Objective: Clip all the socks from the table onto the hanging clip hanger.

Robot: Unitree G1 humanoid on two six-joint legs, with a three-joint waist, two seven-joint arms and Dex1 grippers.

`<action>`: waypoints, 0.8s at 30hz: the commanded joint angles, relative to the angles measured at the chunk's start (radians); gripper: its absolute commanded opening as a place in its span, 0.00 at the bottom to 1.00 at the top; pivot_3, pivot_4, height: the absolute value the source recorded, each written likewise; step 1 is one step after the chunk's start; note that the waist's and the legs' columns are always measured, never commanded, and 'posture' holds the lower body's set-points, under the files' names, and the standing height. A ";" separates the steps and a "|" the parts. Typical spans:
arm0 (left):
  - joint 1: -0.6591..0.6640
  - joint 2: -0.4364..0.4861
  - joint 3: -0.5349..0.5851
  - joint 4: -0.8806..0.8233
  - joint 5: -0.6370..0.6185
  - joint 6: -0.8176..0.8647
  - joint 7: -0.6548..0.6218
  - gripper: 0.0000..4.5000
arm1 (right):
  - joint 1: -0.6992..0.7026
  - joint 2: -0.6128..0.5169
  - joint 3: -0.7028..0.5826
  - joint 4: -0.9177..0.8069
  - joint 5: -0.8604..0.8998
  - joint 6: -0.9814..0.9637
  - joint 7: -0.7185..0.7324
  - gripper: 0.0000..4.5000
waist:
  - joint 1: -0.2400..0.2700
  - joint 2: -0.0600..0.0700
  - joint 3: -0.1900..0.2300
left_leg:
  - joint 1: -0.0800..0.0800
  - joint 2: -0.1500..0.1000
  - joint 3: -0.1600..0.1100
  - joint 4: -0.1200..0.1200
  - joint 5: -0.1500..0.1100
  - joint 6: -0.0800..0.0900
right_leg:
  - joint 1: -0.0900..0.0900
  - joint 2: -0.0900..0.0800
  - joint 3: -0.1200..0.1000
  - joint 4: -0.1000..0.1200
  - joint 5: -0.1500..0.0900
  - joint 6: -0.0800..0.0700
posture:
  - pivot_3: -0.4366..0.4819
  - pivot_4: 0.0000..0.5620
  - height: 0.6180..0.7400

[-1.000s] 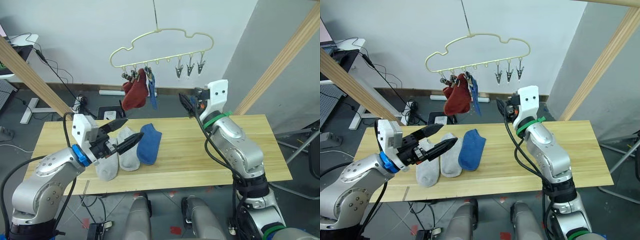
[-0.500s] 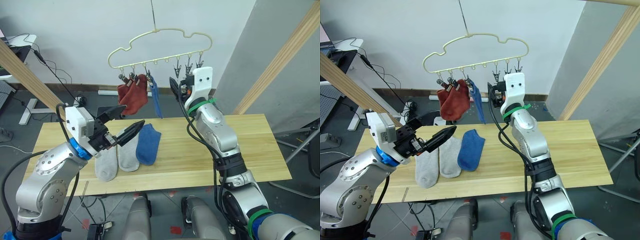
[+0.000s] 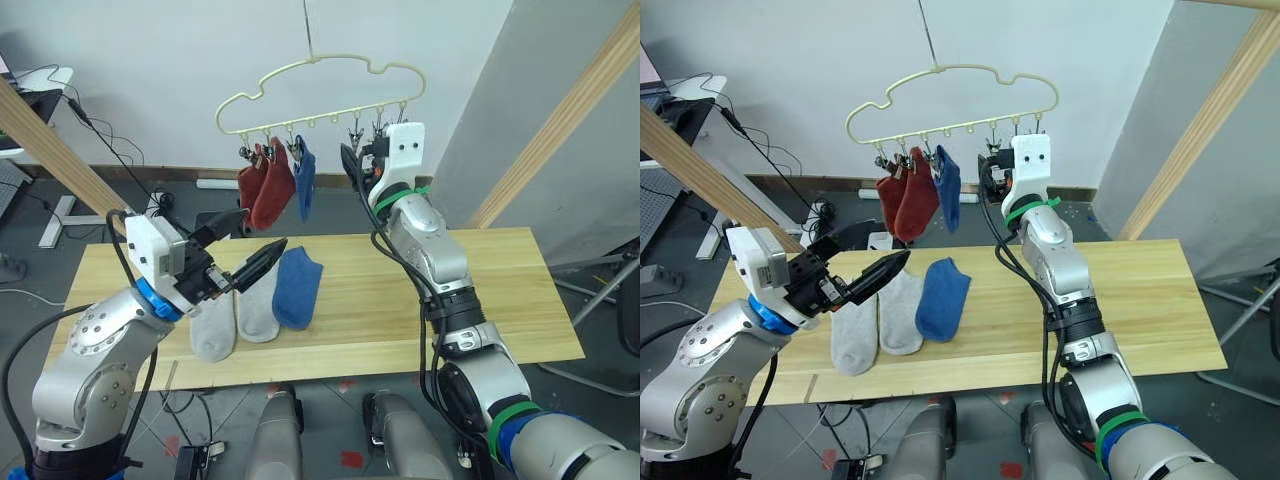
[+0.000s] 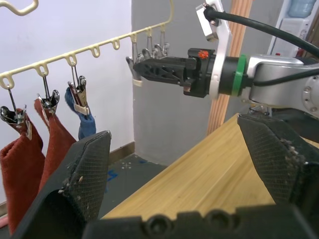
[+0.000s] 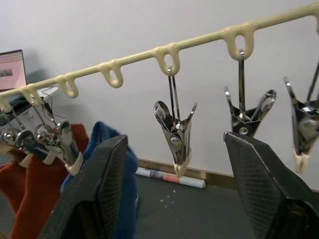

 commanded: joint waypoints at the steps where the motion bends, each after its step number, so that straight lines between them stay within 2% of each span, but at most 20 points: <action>1: 0.006 0.008 0.034 -0.016 0.004 -0.030 -0.016 1.00 | -0.028 0.014 -0.010 -0.010 -0.006 -0.036 0.005 0.72 | 0.001 0.000 0.000 | 0.000 0.000 0.000 0.000 0.000 0.000 | 0.000 0.000 0.000 0.000 0.000 0.000 | 0.54 0.55 1.00; 24: -0.007 0.007 0.037 0.004 0.034 -0.050 -0.036 1.00 | -0.117 0.039 -0.048 0.144 0.004 -0.122 0.029 0.72 | 0.003 0.000 0.000 | 0.000 0.000 0.001 0.000 0.000 0.000 | 0.000 0.000 0.000 0.000 0.001 -0.001 | 0.57 0.52 1.00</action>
